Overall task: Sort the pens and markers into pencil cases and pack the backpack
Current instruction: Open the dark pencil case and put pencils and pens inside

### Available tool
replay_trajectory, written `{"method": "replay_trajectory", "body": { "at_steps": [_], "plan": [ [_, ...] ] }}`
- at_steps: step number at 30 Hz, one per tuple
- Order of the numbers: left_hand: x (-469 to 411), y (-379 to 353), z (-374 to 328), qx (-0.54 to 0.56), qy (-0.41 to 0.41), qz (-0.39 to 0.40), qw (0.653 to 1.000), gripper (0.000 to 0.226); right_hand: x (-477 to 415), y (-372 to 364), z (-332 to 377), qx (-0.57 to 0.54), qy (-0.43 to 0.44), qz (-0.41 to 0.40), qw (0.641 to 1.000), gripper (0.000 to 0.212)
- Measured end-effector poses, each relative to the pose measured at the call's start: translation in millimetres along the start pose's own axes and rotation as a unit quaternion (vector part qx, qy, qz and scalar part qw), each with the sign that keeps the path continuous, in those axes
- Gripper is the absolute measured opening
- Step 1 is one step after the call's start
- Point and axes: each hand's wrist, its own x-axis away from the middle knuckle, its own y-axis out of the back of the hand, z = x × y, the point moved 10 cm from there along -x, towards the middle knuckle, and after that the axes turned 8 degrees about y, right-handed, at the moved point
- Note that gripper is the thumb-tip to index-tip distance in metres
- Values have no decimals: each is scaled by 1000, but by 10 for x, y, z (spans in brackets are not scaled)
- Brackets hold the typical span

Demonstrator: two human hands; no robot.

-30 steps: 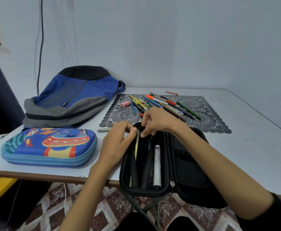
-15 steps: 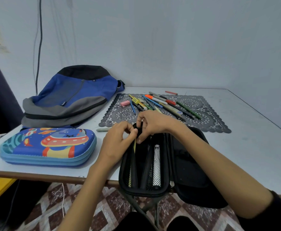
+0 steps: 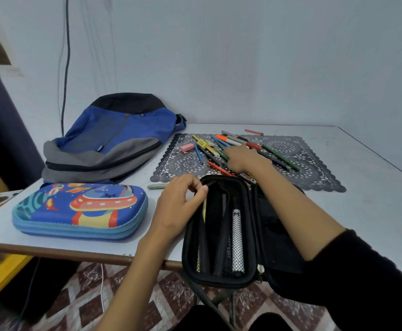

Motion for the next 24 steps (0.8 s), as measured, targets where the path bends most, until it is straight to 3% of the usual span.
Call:
{"method": "replay_trajectory", "body": {
  "at_steps": [9, 14, 17, 24],
  "plan": [
    [-11, 5, 0, -1, -3, 5, 1000, 23, -201, -161, 213, -51, 59, 1, 997, 46],
    [-13, -1, 5, -3, 2, 10, 1000, 17, -181, 48, 95, -54, 30, -131, 990, 26],
    [-11, -4, 2, -4, 2, 12, 1000, 19, -143, 110, -14, -97, -8, -168, 981, 15],
    [-7, 2, 1, 3, 2, 10, 1000, 25, -180, -3, -135, -191, -60, -111, 973, 12]
  ]
}}
